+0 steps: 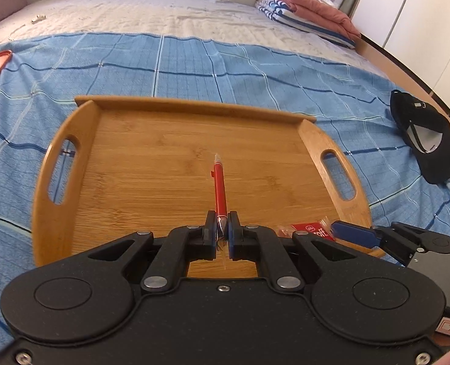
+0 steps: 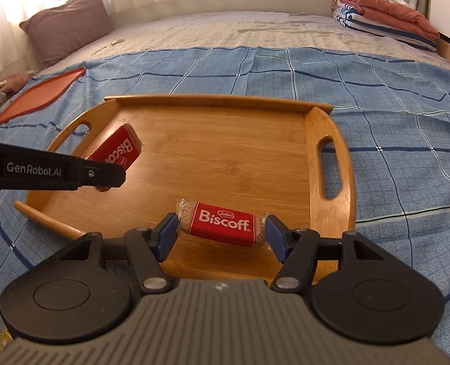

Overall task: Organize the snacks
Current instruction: 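Carry both packets to the wooden tray and open both grippers to release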

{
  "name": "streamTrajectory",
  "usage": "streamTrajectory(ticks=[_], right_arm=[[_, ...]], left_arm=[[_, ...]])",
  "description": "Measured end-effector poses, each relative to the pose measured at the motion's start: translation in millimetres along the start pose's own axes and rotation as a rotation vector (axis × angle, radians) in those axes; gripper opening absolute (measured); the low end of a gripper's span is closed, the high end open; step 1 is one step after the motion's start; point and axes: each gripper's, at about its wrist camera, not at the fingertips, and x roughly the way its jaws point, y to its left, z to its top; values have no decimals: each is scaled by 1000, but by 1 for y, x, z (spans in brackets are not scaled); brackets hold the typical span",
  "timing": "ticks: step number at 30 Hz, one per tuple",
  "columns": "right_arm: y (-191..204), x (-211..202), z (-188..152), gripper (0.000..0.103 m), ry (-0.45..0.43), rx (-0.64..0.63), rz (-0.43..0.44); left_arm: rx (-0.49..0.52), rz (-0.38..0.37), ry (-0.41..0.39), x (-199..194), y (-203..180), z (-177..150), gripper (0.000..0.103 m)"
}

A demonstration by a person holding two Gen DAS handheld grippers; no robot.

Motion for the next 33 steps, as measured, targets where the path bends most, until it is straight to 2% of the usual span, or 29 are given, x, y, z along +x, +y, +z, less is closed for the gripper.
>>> streamTrajectory(ticks=[5,11,15,17,19,23,28,33], right_arm=[[-1,4,0,65,0,-14,2],[-3,6,0,66,-4,-14,6],[-3,6,0,69,-7,-11,7],[-4,7,1,77,-7,-7,7],[-5,6,1,77,-8,-3,11],[-7,4,2,79,-15,5,15],[-6,-3,3,82,-27,-3,10],[-2,-13,5,84,-37,-7,9]], left_arm=[[-14,-27,3,9,3,-1,7],[-28,-25,7,17,6,-2,8],[-4,-20,8,20,3,-4,11],[9,-18,8,20,2,-5,12],[19,-11,7,20,0,-6,16],[38,2,-6,16,-3,-8,38],[51,26,-22,8,-4,-7,53],[72,50,-55,-7,-5,-7,74]])
